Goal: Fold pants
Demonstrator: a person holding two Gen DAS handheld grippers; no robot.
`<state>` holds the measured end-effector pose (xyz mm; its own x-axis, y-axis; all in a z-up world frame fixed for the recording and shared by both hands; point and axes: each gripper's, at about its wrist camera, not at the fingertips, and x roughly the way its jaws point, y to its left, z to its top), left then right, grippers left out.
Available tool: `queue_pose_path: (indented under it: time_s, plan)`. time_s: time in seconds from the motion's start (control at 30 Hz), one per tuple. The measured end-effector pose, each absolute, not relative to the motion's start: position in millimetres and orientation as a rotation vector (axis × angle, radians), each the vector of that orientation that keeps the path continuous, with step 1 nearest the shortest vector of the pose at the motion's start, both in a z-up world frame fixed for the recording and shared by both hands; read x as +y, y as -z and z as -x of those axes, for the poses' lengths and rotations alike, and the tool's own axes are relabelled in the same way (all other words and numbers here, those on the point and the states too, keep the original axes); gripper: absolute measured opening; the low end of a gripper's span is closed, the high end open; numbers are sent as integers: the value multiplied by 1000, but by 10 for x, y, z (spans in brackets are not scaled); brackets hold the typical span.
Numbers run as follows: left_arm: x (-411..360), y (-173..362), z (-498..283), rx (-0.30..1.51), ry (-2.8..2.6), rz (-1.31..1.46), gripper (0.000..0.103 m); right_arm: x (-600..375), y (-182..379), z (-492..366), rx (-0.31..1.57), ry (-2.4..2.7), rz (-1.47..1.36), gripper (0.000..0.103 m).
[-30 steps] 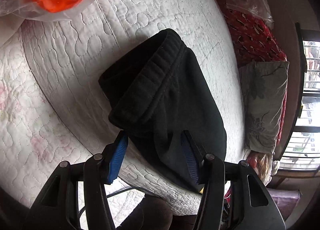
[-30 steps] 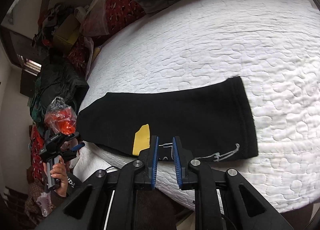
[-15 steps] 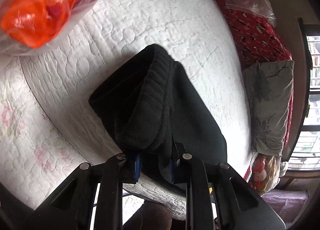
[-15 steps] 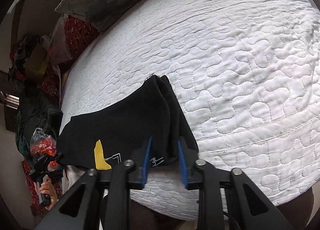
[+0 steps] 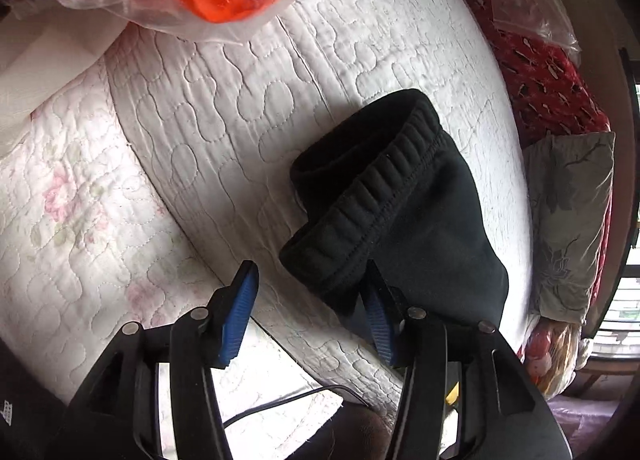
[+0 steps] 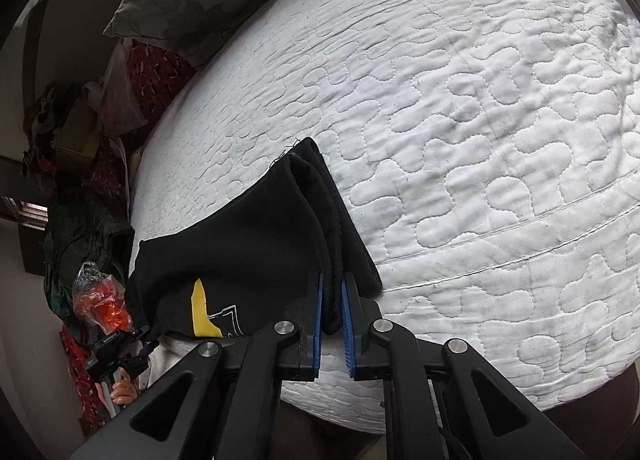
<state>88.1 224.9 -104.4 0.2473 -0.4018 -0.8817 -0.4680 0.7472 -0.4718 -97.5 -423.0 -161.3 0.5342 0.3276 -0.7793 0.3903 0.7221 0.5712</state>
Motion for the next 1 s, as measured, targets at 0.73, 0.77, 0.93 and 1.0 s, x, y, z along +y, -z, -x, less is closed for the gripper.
queue_pose_path:
  time_s: [0.73,0.77,0.93,1.0]
  plan:
    - [881,967,-805,1481,164,738,59,-4174,1361,471,971,36,-659,34]
    - [859,989,-799,1484,162,746,59,-4171,1374,459,972,33,-664,34]
    - [787,1042,-828,1490,109,773,55,-4193,1419,428,978,32,-682,34]
    - [809,1050,-815,1494,99,798,38,-4193,1425,422,978,29,-685,34]
